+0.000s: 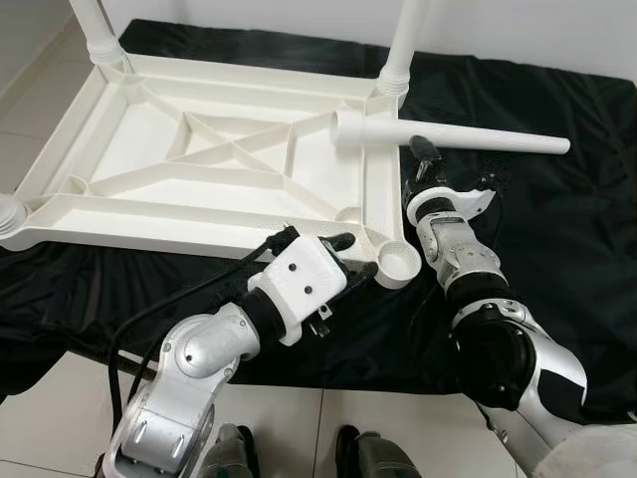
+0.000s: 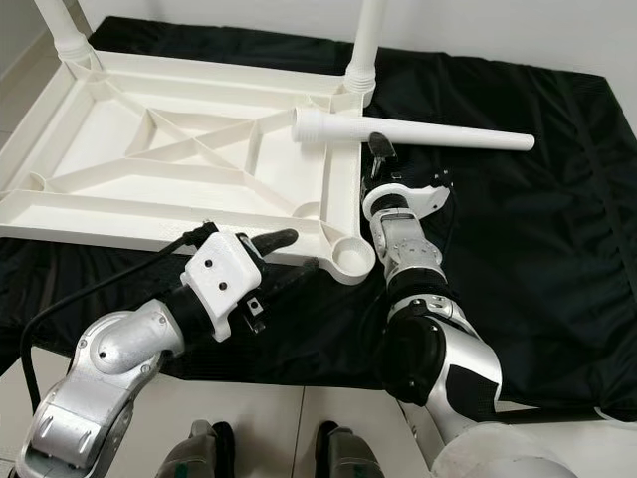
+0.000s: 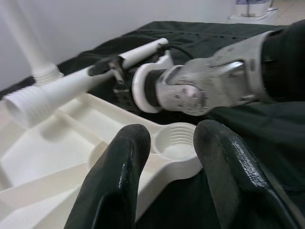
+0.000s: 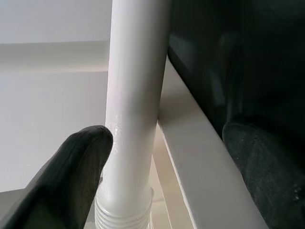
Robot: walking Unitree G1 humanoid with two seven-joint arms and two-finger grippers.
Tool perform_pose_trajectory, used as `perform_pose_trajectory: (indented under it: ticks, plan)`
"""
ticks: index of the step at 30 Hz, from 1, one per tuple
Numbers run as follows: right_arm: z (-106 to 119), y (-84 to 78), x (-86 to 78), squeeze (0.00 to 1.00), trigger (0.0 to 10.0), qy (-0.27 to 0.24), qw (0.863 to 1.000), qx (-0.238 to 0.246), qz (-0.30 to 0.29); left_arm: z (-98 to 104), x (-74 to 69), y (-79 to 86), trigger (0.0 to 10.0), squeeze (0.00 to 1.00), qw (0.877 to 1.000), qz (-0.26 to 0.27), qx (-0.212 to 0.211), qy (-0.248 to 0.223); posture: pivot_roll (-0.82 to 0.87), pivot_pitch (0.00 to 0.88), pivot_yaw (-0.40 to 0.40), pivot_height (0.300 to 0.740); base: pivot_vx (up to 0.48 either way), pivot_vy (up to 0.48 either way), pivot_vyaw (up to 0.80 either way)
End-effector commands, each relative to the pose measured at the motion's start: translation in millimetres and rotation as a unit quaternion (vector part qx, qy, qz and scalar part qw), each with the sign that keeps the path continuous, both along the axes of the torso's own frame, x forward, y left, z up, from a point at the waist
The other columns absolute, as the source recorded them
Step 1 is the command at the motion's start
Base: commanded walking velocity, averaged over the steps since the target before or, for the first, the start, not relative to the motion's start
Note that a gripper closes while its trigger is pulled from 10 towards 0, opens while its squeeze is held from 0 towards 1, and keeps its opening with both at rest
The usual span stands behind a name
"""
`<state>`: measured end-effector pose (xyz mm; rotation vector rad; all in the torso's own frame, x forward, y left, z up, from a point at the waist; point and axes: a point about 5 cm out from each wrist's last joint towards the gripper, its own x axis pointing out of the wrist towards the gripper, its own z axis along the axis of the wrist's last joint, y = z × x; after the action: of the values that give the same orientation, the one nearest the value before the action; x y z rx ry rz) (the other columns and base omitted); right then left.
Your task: Building children table
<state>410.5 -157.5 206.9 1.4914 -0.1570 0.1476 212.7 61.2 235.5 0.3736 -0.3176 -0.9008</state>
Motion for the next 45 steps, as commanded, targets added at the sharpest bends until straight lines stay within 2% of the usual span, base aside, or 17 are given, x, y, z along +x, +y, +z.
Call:
perform_pose_trajectory:
  ticks: [1,7,15,23,35,45]
  plan:
    - [-7,3.7,-0.7,0.0,10.0,0.009,1.0,0.008,0.005,2,-6.6,-2.2,10.0,0.0,1.0,-0.007,-0.003,0.002,0.16,0.328,-0.008,0.74,0.0,0.0,0.0]
    - [10,6.4,1.8,0.0,10.0,-0.03,0.999,0.0,0.014,2,-13.5,-3.3,10.0,0.0,1.0,-0.008,-0.009,0.018,0.16,0.35,-0.006,0.74,0.0,0.0,0.0]
    - [17,8.5,3.0,0.0,10.0,-0.044,0.999,-0.005,0.017,1,-14.9,-5.1,10.0,0.0,1.0,-0.012,-0.009,0.026,0.15,0.354,-0.008,0.74,0.0,0.0,0.0]
    - [43,15.9,3.2,0.0,10.0,-0.125,0.991,-0.002,0.04,2,-17.1,-8.5,10.0,0.0,0.999,-0.013,-0.011,0.037,0.14,0.359,-0.013,0.74,0.0,0.0,0.0]
    - [44,17.3,3.9,0.0,10.0,-0.126,0.991,-0.008,0.037,3,-16.5,-9.2,10.0,0.0,0.999,-0.01,-0.014,0.039,0.14,0.362,-0.014,0.74,0.0,0.0,0.0]
    - [64,20.0,7.2,0.0,10.0,-0.156,0.987,0.0,0.039,4,-21.2,-11.2,10.0,0.0,0.999,-0.01,-0.018,0.047,0.16,0.376,-0.015,0.74,0.0,0.0,0.0]
